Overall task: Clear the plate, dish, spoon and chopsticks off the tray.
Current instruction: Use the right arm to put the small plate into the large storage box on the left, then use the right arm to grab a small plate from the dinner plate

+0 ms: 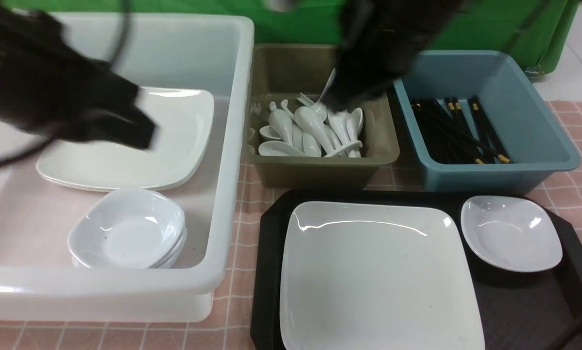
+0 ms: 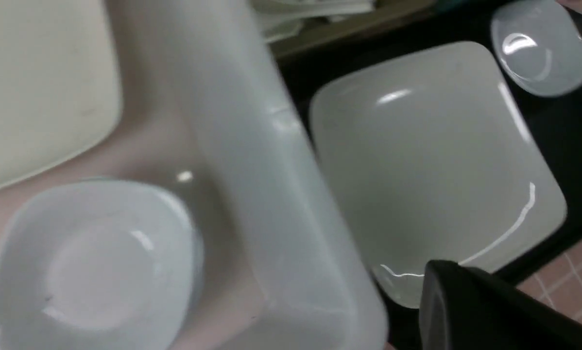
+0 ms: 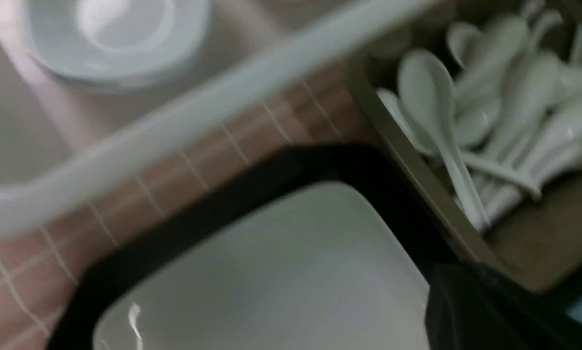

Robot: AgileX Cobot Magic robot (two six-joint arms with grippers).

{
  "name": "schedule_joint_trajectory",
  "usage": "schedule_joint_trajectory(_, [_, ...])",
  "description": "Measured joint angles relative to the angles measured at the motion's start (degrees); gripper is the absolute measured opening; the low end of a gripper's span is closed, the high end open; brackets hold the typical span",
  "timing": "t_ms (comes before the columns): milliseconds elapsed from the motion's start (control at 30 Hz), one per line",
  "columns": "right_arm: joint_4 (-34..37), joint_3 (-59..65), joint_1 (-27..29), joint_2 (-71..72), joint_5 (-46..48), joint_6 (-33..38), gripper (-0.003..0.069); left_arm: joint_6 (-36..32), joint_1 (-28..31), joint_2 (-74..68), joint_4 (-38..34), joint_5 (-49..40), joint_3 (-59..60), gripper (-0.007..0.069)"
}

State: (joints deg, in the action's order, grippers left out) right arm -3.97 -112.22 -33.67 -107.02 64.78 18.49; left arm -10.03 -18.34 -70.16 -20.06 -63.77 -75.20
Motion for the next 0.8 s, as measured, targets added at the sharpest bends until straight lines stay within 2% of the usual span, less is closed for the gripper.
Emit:
schedule_joint_trajectory(67, [0.06,9.49,4.66,3.71,-0.1,0.68,0.0059,0.2,-8.05,-2.66,1.07,1.72,0.38,-0.0003])
schedule_joint_trajectory(133, [0.06,15.78,7.5,5.25,-0.16,0.87,0.0092,0.33,-11.47,-4.1,1.45,2.8,0.66,-0.0003])
schedule_joint_trajectory(167, [0.06,22.03,10.2,6.85,-0.51,1.2,0.0158,0.62,-15.22,-6.09,1.68,4.15,0.79,-0.0003])
schedule_joint_trajectory(200, [0.0,23.75,10.91,7.0,-0.52,1.27,0.0178,0.61,-15.64,-6.34,1.68,4.39,0.79,-0.0003])
schedule_joint_trajectory(233, [-0.57,30.29,13.67,7.67,-2.1,1.27,0.0269,0.69,-18.52,-8.31,1.68,6.05,0.83,-0.0003])
schedule_joint_trajectory(267, [-1.09,33.98,15.23,7.72,-4.16,1.27,0.033,0.74,-19.89,-9.46,1.75,6.9,0.83,-0.0003])
schedule_joint_trajectory(400, [-1.79,43.11,18.97,7.35,-12.98,1.34,0.0495,0.79,-22.14,-12.26,1.82,7.79,0.83,-0.0003])
schedule_joint_trajectory(433, [-2.34,46.77,20.39,6.85,-18.08,1.49,0.0554,0.74,-22.39,-13.33,2.04,7.79,0.9,-0.0003])
schedule_joint_trajectory(633, [-4.05,49.92,21.09,5.04,-27.78,3.56,0.0575,0.68,-22.39,-13.83,5.12,8.74,0.9,-0.0003])
schedule_joint_trajectory(800, [-6.19,49.92,21.09,2.39,-30.41,4.39,0.057,0.5,-22.39,-13.83,5.28,9.5,0.9,-0.0003])
